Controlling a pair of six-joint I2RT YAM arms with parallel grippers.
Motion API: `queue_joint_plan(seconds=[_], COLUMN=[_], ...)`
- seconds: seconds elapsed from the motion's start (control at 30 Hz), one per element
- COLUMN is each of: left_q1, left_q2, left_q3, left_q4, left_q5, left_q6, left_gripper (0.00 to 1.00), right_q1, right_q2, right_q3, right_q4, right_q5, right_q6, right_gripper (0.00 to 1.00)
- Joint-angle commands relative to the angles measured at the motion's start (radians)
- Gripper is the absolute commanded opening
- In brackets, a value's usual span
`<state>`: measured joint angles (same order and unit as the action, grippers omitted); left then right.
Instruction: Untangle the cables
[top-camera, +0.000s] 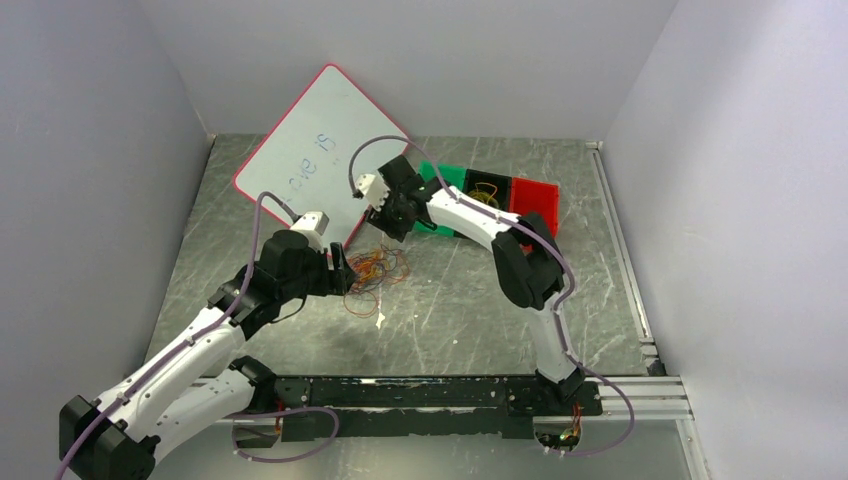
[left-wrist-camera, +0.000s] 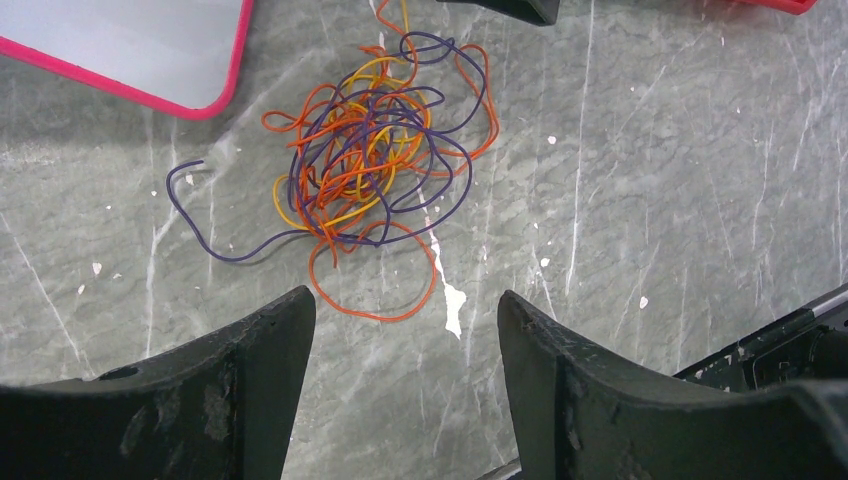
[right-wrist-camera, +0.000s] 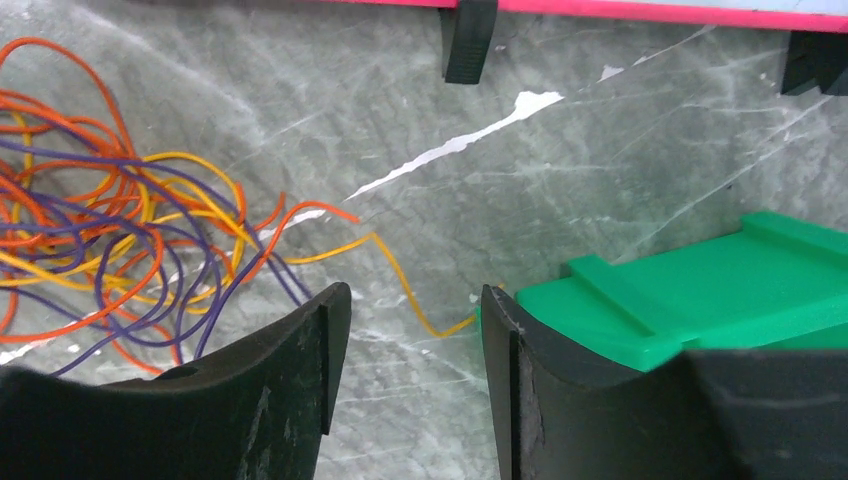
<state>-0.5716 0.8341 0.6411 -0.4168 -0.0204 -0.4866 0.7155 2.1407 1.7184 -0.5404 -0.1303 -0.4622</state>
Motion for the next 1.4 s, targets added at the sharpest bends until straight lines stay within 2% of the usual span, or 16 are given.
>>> queue_joint_plan(seconds=[0.0,0.2,0.27,0.47,0.57,0.87,1.2,1.37], left_q1=[0.007,0.007,0.008,0.008,0.007,0.008,0.008,0.007], left_q2=[-0.003,-0.013,-0.013,-0.016,-0.025,-0.096,-0.044,0.025], left_q3=[0.012,0.005,0.005,0.006,0.008,0.019,0.079,0.069], left_q4=[-0.013,-0.014,-0.016,-0.018,-0.02,0.018,0.212,0.349], left_q5=[0.016,0.014,0.014,0.01,0.004,0.026,0.102,0.217], left_q6=[-0.001,-0.009,-0.009,-0.009,-0.009,0.033,0.163,0.194], left_gripper=[0.72,0.72,0.72,0.72,0.71,0.74,0.8,0.81], right_q1=[0.002,0.002,0.001,0.002,0.002,0.002,0.009,0.009], right_q2=[0.049,0.09,0.098,0.053,-0.002,-0.231,-0.505,-0.637], right_q3=[0.051,0.09,0.098,0.076,0.058,-0.043,-0.194,-0.246], right_q4=[-0.016,-0.049,-0.055,-0.032,-0.023,-0.067,-0.102,-0.098], right_q5=[0.031,0.025,0.023,-0.014,-0.037,-0.088,-0.197,-0.202], right_q6=[-0.046,-0.056,-0.055,-0.029,0.008,0.154,0.326,0.404], right_gripper=[0.53,0.49,0.44,0.13,0.01,0.0,0.0,0.0])
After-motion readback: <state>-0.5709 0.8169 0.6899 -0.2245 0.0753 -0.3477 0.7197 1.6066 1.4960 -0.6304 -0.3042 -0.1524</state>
